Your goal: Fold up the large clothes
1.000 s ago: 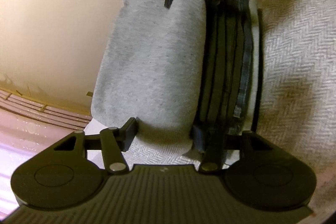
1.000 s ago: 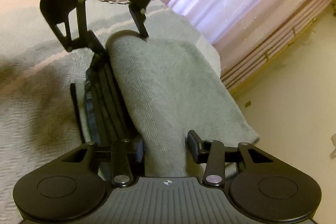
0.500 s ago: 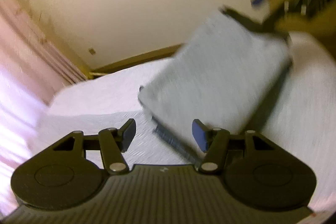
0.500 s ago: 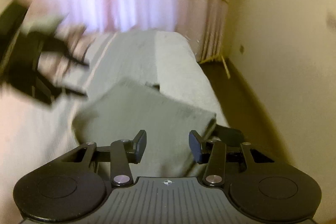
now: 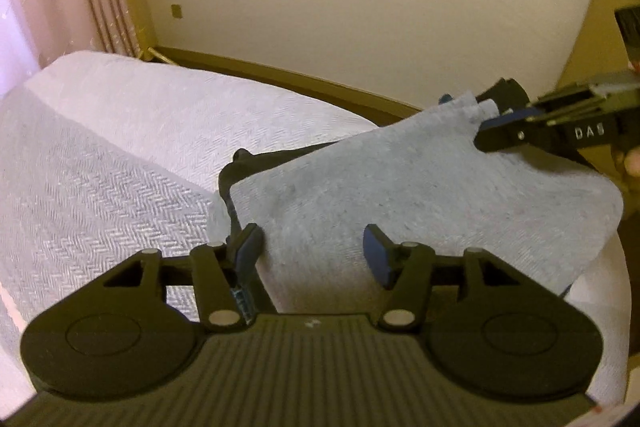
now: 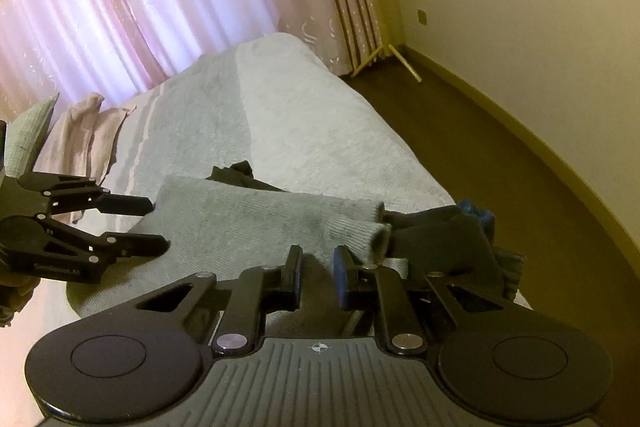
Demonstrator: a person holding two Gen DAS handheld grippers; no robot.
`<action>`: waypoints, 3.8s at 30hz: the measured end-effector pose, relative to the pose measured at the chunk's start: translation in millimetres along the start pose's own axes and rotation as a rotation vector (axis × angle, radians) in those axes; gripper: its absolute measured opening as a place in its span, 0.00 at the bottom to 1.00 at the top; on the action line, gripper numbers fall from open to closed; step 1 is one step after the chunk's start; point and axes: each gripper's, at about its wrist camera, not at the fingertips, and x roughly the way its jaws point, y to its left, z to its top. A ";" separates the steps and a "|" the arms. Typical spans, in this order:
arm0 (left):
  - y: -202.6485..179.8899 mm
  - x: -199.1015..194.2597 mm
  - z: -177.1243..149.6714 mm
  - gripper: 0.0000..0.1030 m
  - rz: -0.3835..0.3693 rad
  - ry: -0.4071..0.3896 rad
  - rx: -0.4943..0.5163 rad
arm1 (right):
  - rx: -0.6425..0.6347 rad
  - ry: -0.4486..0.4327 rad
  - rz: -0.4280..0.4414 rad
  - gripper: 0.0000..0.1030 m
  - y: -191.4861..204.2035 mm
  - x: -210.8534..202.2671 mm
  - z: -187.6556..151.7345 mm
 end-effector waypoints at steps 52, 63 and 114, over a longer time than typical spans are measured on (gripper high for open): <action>-126.5 -278.3 -116.3 0.99 0.162 -0.020 -0.348 | 0.200 -0.045 -0.244 0.72 185.2 -276.0 -148.2; -137.5 -324.5 -152.7 0.99 0.174 -0.009 -0.368 | 0.188 -0.058 -0.274 0.72 236.5 -296.9 -181.3; -173.8 -330.4 -152.7 0.99 0.242 -0.006 -0.382 | 0.113 0.005 -0.254 0.72 227.6 -288.7 -189.0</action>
